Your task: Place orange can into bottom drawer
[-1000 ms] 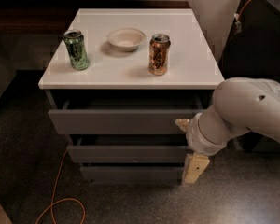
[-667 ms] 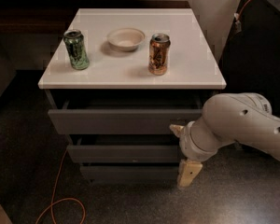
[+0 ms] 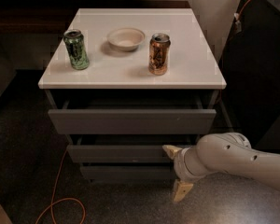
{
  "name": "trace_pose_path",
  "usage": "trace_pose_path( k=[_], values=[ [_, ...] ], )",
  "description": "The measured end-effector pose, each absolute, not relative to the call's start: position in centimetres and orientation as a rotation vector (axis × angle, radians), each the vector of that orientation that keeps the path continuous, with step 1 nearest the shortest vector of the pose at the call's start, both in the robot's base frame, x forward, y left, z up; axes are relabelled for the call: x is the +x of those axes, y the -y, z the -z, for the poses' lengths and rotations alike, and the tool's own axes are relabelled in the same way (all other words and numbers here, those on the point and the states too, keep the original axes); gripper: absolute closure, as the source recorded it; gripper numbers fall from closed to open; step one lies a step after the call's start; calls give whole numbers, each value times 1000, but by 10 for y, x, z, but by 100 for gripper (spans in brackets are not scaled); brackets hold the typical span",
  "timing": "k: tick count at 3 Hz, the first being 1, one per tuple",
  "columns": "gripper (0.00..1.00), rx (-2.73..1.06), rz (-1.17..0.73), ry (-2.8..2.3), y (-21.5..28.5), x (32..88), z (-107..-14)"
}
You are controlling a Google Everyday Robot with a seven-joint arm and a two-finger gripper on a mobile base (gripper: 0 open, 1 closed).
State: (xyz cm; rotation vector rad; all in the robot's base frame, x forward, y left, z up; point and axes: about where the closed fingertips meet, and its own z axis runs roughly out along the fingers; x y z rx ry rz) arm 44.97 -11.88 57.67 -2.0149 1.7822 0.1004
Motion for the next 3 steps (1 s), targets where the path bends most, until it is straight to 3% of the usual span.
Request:
trace_pose_path(
  k=[3],
  values=[
    [0,-2049,-183,-1785,109,469,-530]
  ],
)
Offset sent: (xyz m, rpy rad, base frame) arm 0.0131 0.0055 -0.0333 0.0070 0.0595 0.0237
